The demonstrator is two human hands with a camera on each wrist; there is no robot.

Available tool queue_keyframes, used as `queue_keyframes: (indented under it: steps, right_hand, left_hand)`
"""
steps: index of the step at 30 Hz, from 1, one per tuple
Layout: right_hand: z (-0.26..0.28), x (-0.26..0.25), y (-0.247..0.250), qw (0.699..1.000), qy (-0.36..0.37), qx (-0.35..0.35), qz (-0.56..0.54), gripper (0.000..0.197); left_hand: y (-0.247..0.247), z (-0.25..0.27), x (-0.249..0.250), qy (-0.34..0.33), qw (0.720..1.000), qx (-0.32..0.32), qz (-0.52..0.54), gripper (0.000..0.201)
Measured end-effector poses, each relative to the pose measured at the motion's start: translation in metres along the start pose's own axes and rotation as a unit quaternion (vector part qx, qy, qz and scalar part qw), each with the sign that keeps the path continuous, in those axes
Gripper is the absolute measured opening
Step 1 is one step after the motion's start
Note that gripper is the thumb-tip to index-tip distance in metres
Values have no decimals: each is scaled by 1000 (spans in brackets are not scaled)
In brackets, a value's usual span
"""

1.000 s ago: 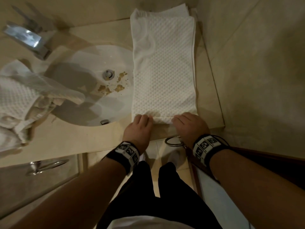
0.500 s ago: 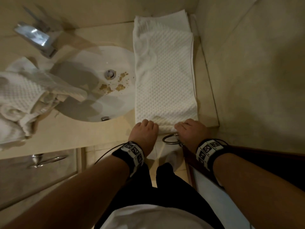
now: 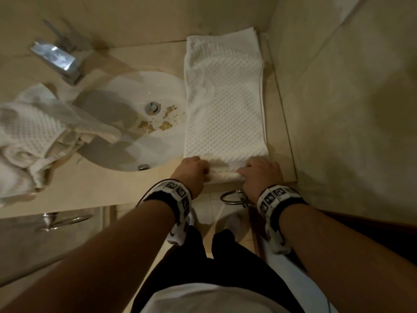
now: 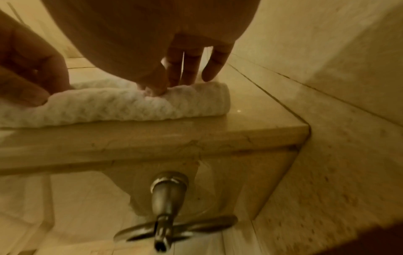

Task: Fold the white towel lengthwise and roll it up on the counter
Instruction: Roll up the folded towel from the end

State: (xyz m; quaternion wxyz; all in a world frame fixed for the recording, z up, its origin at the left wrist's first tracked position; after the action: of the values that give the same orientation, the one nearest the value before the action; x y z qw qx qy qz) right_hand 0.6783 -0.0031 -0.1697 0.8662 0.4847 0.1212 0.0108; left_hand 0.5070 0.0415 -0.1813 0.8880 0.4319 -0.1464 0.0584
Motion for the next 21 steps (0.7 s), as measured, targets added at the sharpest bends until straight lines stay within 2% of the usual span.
queue_keyframes:
  steps: [2,4,6,9,11,13,17,19,21]
  right_hand:
    - [-9,1,5,1000,-17,2,9,46]
    - [-13,7,11,999,-34,31,-6,41]
    - [-11,11,17,996,-44,73,-11,35]
    - [-3,-3,18,993,0,119,24,29]
    - [4,-17,8,989,46,136,30,26]
    - [10,-23,-1,985,70,147,56,25]
    - [16,-27,-12,984,62,146,85,46]
    - [14,-26,-17,986,66,127,90,60]
    - [9,-21,-20,988,62,101,100,65]
  left_hand:
    - [5,-3,-5,17,1000,10,5,14]
    - [18,2,2,10,995,59,-76,17]
    - [24,17,24,-26,981,114,-157,23]
    - [-14,44,50,-95,968,92,-211,36]
    - [-33,55,47,-98,973,98,-182,41]
    - [-46,60,35,-79,978,116,-157,58]
    - [-73,65,25,-87,975,119,-167,75]
    - [-75,58,23,-81,975,112,-173,86]
    - [-69,48,24,-66,976,106,-181,94]
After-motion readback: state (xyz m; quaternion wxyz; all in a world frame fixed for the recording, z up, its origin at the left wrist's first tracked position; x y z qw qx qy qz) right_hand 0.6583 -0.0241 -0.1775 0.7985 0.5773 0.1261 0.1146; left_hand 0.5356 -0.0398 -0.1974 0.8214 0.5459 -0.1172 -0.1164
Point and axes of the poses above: each hand's wrist, its own z-axis away from the middle knuckle, its own y-axis out of the back of the hand, x = y × z, the point moved 9 cm from there along -z, towards the middle knuckle, and after that the axes turned 10 degrees about y, right-handed, at the moved point
